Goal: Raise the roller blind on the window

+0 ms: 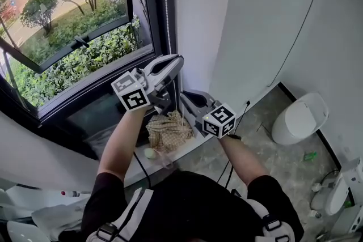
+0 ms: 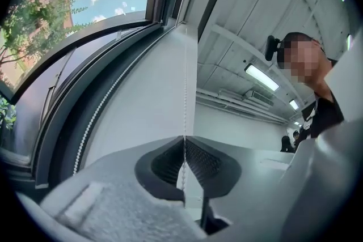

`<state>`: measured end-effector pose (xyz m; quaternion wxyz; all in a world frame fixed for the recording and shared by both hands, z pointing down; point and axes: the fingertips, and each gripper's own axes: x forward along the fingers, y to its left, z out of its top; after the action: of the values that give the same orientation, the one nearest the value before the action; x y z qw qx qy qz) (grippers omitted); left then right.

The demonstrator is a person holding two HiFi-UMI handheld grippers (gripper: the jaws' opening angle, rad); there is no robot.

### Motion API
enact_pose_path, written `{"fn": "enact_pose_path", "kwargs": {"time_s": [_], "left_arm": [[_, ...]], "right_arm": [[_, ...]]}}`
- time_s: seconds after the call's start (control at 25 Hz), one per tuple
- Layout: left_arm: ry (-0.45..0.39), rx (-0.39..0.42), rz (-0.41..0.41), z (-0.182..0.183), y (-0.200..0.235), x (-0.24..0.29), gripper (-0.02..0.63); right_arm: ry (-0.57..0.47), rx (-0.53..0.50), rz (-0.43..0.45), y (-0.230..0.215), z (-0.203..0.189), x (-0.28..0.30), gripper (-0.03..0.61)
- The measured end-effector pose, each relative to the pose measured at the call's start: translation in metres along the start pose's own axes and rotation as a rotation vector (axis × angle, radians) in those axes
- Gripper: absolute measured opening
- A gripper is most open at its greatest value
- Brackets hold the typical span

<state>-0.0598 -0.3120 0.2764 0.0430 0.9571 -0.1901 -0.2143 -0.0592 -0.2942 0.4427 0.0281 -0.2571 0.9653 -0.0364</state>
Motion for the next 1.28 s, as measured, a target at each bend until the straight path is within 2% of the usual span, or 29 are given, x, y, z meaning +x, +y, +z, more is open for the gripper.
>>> {"fn": "enact_pose_path", "kwargs": {"time_s": [0.08, 0.16, 0.32, 0.4, 0.48, 0.6, 0.68, 0.76, 0.8, 0.84, 1.0, 1.12, 1.28], "left_arm": [[-0.006, -0.029, 0.0, -0.008, 0.0, -0.002, 0.014], [0.031, -0.038, 0.016, -0.031, 0.001, -0.009, 0.014], [0.176, -0.049, 0.084, -0.109, 0.013, -0.041, 0.012], [0.18, -0.095, 0.106, -0.129, 0.016, -0.055, 0.012], [0.17, -0.105, 0.114, -0.129, 0.016, -0.059, 0.012], [0.21, -0.024, 0.117, -0.124, 0.015, -0.057, 0.012], [0.22, 0.011, 0.124, -0.123, 0.014, -0.057, 0.015], [0.229, 0.043, 0.144, -0.126, 0.013, -0.059, 0.016], [0.243, 0.065, 0.159, -0.129, 0.013, -0.06, 0.041], [0.256, 0.085, 0.177, -0.133, 0.013, -0.061, 0.077], [0.249, 0.098, 0.26, -0.14, 0.014, -0.069, 0.123], [0.244, 0.087, 0.335, -0.143, 0.008, -0.083, 0.135], [0.212, 0.079, 0.446, -0.145, -0.007, -0.102, 0.135]], "right_arm": [[0.013, 0.005, 0.003, 0.003, -0.009, -0.002, 0.015], [0.065, 0.016, 0.004, 0.007, -0.033, -0.004, 0.015], [0.321, 0.031, 0.029, 0.018, -0.116, -0.005, 0.015], [0.384, 0.023, 0.037, 0.021, -0.137, -0.009, 0.017], [0.379, 0.022, 0.039, 0.022, -0.137, -0.012, 0.018], [0.358, -0.013, 0.041, 0.024, -0.128, -0.011, 0.026], [0.322, 0.0, 0.031, 0.024, -0.119, -0.01, 0.07], [0.283, 0.024, 0.027, 0.025, -0.109, -0.012, 0.087], [0.267, 0.028, 0.026, 0.026, -0.104, -0.013, 0.096], [0.253, 0.029, 0.025, 0.027, -0.1, -0.016, 0.104], [0.204, 0.036, 0.015, 0.023, -0.085, -0.029, 0.122], [0.174, 0.061, 0.031, 0.021, -0.078, -0.04, 0.121], [0.113, 0.104, 0.097, 0.022, -0.067, -0.059, 0.105]]}}
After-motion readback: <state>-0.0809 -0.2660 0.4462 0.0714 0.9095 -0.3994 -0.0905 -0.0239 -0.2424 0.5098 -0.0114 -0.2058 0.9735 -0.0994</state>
